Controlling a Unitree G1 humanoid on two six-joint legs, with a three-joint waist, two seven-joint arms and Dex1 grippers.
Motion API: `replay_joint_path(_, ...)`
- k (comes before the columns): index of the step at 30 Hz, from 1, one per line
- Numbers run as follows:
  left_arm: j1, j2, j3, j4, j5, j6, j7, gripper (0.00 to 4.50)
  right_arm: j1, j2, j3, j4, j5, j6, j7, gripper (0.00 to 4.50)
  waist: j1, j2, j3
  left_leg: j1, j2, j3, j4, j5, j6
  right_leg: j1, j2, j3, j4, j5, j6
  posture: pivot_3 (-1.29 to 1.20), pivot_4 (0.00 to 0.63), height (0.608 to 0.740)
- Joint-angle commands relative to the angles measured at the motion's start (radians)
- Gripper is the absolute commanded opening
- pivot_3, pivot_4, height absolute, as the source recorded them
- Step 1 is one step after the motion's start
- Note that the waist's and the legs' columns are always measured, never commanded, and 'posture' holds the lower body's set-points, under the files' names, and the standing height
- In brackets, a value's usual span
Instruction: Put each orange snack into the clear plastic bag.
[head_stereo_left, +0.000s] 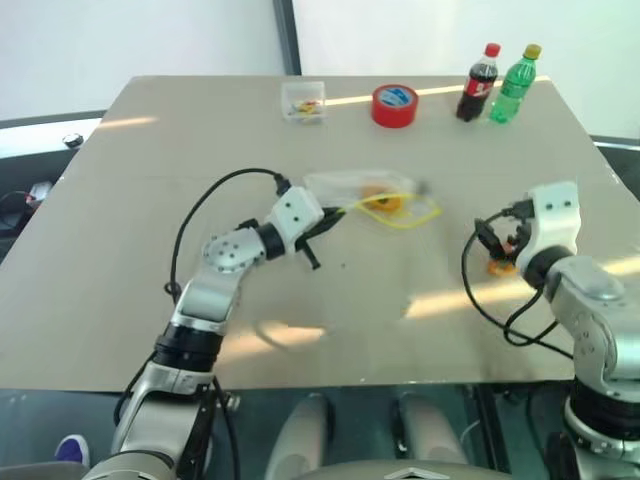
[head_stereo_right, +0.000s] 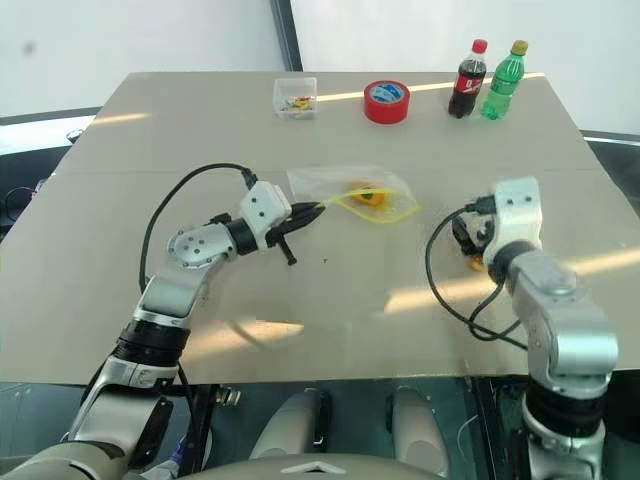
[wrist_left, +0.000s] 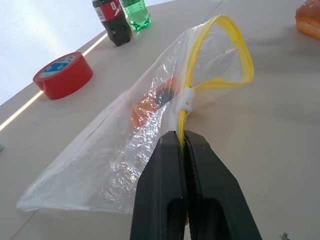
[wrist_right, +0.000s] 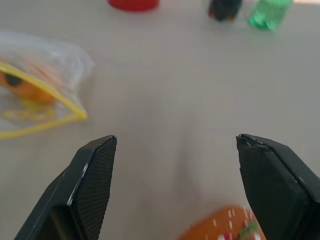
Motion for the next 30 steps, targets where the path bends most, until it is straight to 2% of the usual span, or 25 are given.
replay_joint_path(1, -0.027, -0.006, 0.004, 0.005, -0.003, -0.028, -0.001, 0.0, -0.039, 0.096, -0.05, -0.086, -0.069, 0.119, -0.142, 3.88, -0.001, 0.0, 0.0, 0.0, 0.0, 0.0, 0.0, 0.0, 0.0, 0.0, 0.0, 0.0, 0.0, 0.0, 0.0, 0.0, 0.15, 0.74)
replay_joint_path(5, -0.039, -0.013, -0.004, 0.026, 0.001, -0.043, -0.009, 0.0, -0.125, 0.231, -0.121, -0.065, -0.12, 0.205, -0.237, 3.88, -0.001, 0.0, 0.0, 0.001, 0.0, 0.0, 0.0, 0.0, 0.0, 0.0, 0.0, 0.0, 0.001, 0.0, 0.0, 0.0, 0.15, 0.74)
replay_joint_path(10, -0.045, -0.015, -0.005, 0.038, 0.004, -0.058, -0.014, 0.0, -0.186, 0.332, -0.191, -0.032, -0.169, 0.266, -0.292, 3.88, 0.002, 0.001, 0.0, 0.001, -0.001, 0.0, -0.001, 0.0, 0.0, 0.0, 0.0, 0.0, 0.0, 0.0, 0.0, 0.0, 0.15, 0.74)
replay_joint_path(15, -0.043, -0.011, -0.007, 0.035, 0.007, -0.061, -0.014, 0.0, -0.164, 0.374, -0.195, 0.033, -0.187, 0.244, -0.306, 3.88, -0.002, 0.001, 0.0, 0.001, -0.001, 0.0, -0.001, 0.0, 0.0, 0.0, 0.0, 0.0, 0.0, 0.0, 0.0, 0.0, 0.15, 0.74)
replay_joint_path(20, -0.041, -0.008, -0.005, 0.031, 0.009, -0.065, -0.013, 0.0, -0.146, 0.361, -0.155, 0.075, -0.194, 0.215, -0.294, 3.88, -0.003, 0.001, 0.0, 0.001, -0.001, 0.0, -0.001, 0.0, 0.0, 0.0, 0.0, 0.0, 0.0, 0.0, 0.0, 0.0, 0.15, 0.74)
replay_joint_path(21, -0.042, -0.008, -0.005, 0.031, 0.01, -0.066, -0.012, 0.0, -0.142, 0.355, -0.143, 0.079, -0.193, 0.208, -0.289, 3.38, -0.004, 0.001, 0.0, 0.001, -0.001, 0.0, -0.001, 0.0, 0.0, 0.0, 0.0, 0.0, 0.0, 0.0, 0.0, 0.0, 0.15, 0.74)
replay_joint_path(23, -0.044, -0.008, -0.005, 0.032, 0.012, -0.067, -0.011, 0.0, -0.136, 0.343, -0.127, 0.085, -0.192, 0.193, -0.281, 2.94, -0.004, 0.001, 0.0, 0.001, -0.001, 0.0, -0.001, 0.0, 0.0, 0.0, 0.0, 0.0, 0.0, 0.0, 0.0, 0.0, 0.15, 0.74)
replay_joint_path(25, -0.041, -0.007, -0.003, 0.03, 0.012, -0.066, -0.011, 0.0, -0.125, 0.32, -0.104, 0.086, -0.188, 0.178, -0.266, 2.04, -0.004, 0.001, 0.0, 0.001, -0.001, 0.0, -0.001, 0.0, 0.0, 0.0, 0.0, 0.0, 0.0, 0.0, 0.0, 0.0, 0.15, 0.74)
replay_joint_path(26, -0.041, -0.007, -0.002, 0.029, 0.012, -0.066, -0.011, 0.0, -0.118, 0.303, -0.087, 0.086, -0.186, 0.168, -0.257, 1.8, -0.004, 0.001, 0.0, 0.001, -0.001, 0.0, -0.001, 0.0, 0.0, 0.0, 0.0, 0.0, 0.0, 0.0, 0.0, 0.0, 0.15, 0.74)
replay_joint_path(30, -0.043, -0.007, 0.002, 0.026, 0.012, -0.059, -0.006, 0.0, -0.056, 0.181, 0.021, 0.053, -0.134, 0.064, -0.13, 1.8, -0.004, 0.001, 0.0, 0.001, -0.001, 0.0, -0.001, 0.0, 0.0, 0.0, 0.0, 0.0, 0.0, 0.0, 0.0, 0.0, 0.15, 0.74)
